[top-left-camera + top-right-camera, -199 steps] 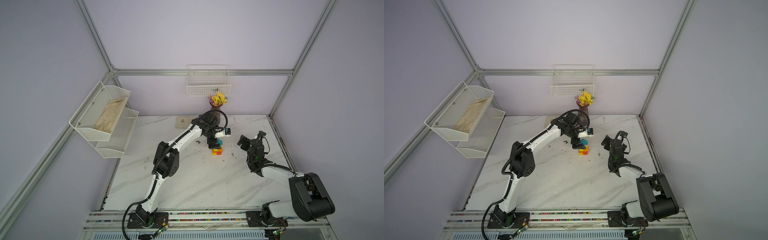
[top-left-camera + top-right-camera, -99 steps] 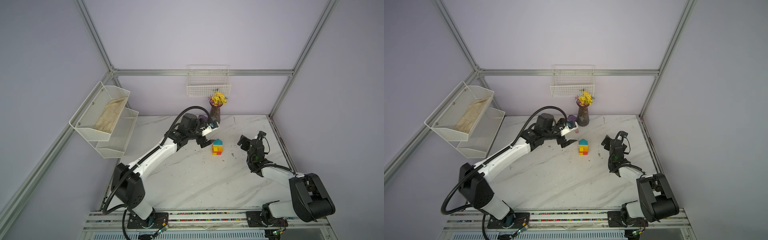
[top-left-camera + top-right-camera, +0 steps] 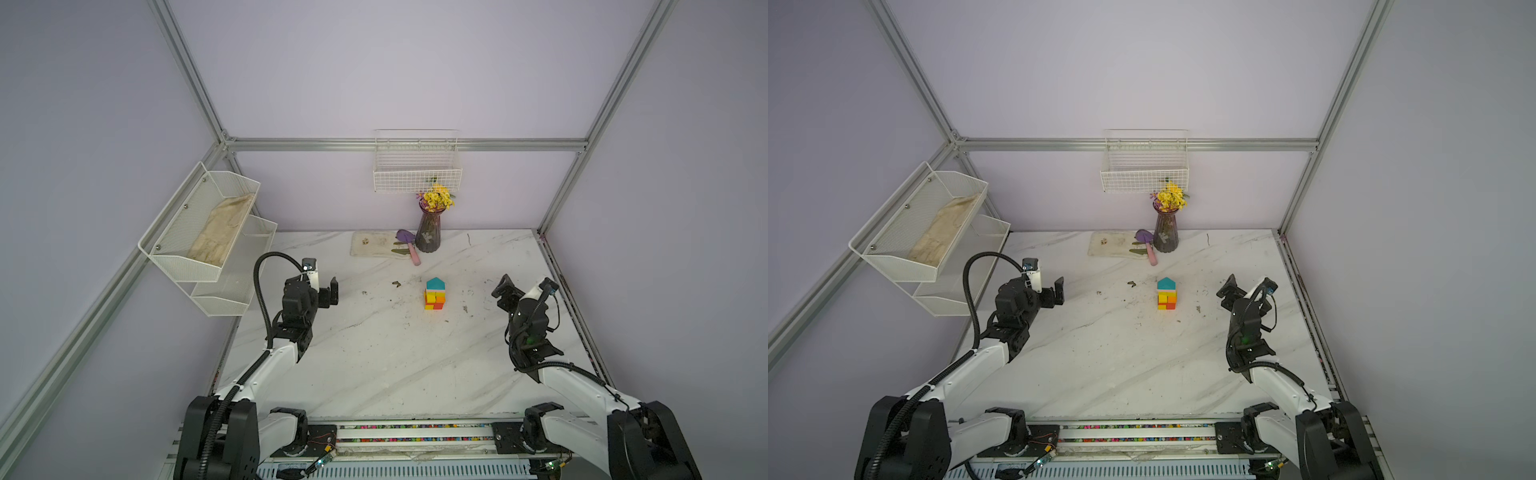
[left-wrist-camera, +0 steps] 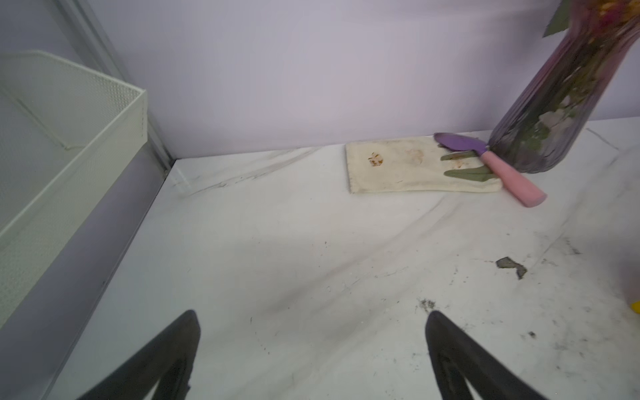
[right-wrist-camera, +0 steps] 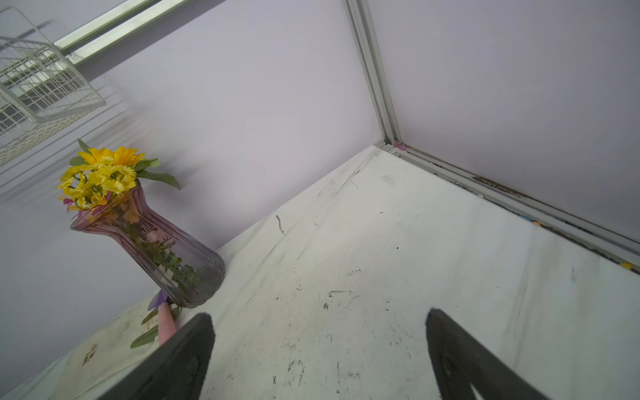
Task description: Build the wood block tower
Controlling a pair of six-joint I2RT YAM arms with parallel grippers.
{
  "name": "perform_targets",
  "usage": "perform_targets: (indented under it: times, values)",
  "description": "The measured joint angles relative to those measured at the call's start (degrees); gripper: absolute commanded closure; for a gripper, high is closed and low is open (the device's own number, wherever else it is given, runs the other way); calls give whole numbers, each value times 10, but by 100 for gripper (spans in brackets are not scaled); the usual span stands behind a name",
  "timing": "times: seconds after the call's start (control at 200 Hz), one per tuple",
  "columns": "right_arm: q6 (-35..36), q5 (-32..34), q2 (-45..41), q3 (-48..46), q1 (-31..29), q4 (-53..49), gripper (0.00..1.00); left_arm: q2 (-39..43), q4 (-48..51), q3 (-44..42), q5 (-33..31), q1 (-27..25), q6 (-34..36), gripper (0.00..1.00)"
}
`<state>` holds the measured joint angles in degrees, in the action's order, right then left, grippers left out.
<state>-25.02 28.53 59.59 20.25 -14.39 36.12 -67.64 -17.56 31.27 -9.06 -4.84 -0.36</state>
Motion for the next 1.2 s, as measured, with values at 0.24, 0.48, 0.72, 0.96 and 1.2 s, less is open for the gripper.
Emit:
perform_targets:
  times: [0.24,0.48,0.72,0.96,1.2]
  values:
    - [19,12,-76,0,0,-26,3,-112,-111,-39,-37,49,-16,0]
    - [87,22,-6,-1,0,12,3,-136,-107,-38,-36,48,-31,0]
    - [178,54,181,1,3,103,3,-78,-182,-97,-58,48,-33,0]
    - [268,7,244,-12,12,250,3,-186,-372,-160,-76,48,-26,0]
    - [296,-88,300,-40,36,405,3,-223,-301,-127,-50,47,-5,0]
